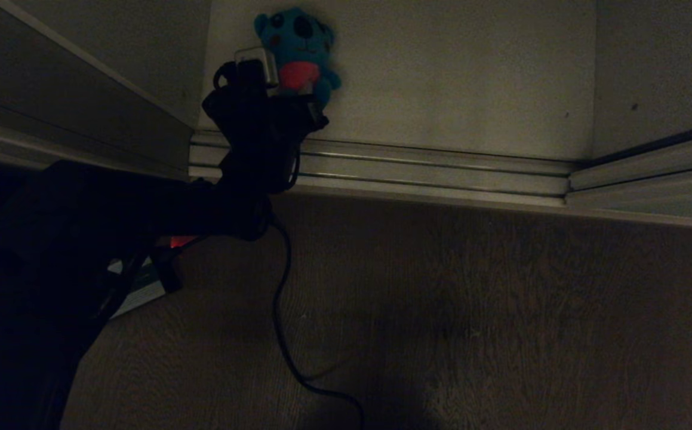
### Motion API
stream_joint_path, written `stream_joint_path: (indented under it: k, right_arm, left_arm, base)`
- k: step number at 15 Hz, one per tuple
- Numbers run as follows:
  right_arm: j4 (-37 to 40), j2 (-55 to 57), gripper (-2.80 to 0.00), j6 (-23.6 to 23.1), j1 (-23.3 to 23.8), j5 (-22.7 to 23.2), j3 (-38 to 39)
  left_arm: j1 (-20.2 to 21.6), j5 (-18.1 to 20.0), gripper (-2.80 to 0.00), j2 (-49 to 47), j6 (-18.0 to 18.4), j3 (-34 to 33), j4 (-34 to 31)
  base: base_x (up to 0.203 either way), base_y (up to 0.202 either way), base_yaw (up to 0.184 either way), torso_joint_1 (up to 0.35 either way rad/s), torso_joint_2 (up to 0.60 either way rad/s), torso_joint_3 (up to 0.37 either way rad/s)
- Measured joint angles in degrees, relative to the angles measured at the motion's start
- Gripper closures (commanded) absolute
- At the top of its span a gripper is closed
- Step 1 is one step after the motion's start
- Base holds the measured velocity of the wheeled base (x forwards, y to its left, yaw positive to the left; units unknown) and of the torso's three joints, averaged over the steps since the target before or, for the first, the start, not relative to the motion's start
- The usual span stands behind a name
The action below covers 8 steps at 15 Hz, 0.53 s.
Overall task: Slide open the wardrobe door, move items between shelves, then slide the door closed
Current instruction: Place the blue doll on the lower shelf
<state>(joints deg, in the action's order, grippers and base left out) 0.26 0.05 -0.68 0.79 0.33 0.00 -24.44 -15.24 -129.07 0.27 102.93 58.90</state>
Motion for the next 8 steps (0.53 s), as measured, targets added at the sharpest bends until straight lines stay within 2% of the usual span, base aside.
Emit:
stream_joint_path:
  k: [8]
  right_arm:
    - [0.0, 0.0, 0.0, 0.0, 0.0, 0.0, 0.0]
  left_arm:
    - [0.1, -0.3, -2.8, 0.5, -0.7, 0.5, -0.9]
  base:
    - [0.0, 0.0, 0.0, 0.0, 0.0, 0.0]
